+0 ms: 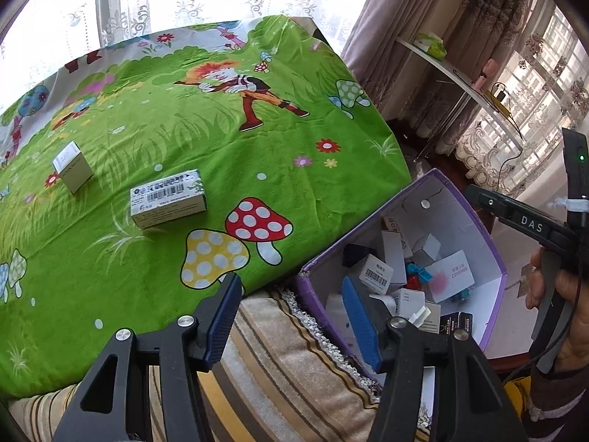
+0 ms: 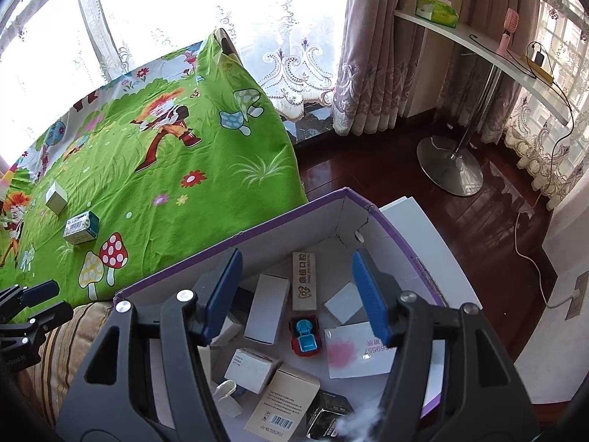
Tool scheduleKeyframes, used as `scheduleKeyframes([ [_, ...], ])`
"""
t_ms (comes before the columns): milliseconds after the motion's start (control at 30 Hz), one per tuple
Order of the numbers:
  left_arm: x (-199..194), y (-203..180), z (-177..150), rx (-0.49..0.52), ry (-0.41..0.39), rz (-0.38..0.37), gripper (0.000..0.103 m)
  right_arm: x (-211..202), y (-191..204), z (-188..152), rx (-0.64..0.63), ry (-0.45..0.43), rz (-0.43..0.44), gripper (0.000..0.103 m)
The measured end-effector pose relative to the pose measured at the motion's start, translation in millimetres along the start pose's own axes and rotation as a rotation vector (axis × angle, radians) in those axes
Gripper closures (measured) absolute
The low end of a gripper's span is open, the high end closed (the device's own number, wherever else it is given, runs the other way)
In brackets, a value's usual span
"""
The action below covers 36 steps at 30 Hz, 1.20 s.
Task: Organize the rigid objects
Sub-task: 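Open both tools to release the items into the purple box, then move both open tools back over the last two boxes on the cushion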
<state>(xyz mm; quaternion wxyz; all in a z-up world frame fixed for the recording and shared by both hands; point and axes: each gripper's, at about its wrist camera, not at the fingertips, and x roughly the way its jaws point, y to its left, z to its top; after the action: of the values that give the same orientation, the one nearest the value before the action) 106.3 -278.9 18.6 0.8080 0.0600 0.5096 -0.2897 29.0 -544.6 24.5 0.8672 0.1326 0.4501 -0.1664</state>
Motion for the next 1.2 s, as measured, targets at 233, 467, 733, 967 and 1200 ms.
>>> scheduleKeyframes([
  [233,-9,41,0,-0.085,-0.017,0.027,0.045,-1,20,2,-0.035,0.005,0.025,0.030],
  [467,-13,76,-5,-0.154,-0.018,0.043,0.045,4,61,-1,-0.105,0.023,0.069,0.028],
  [733,-23,114,-5,-0.218,-0.036,0.058,0.045,4,132,1,-0.197,0.026,0.136,0.016],
  [967,-34,158,4,-0.306,-0.057,0.081,0.043,2,199,9,-0.266,0.036,0.158,0.012],
  [1200,-52,205,18,-0.398,-0.108,0.097,0.036,9,254,18,-0.292,0.038,0.171,0.009],
])
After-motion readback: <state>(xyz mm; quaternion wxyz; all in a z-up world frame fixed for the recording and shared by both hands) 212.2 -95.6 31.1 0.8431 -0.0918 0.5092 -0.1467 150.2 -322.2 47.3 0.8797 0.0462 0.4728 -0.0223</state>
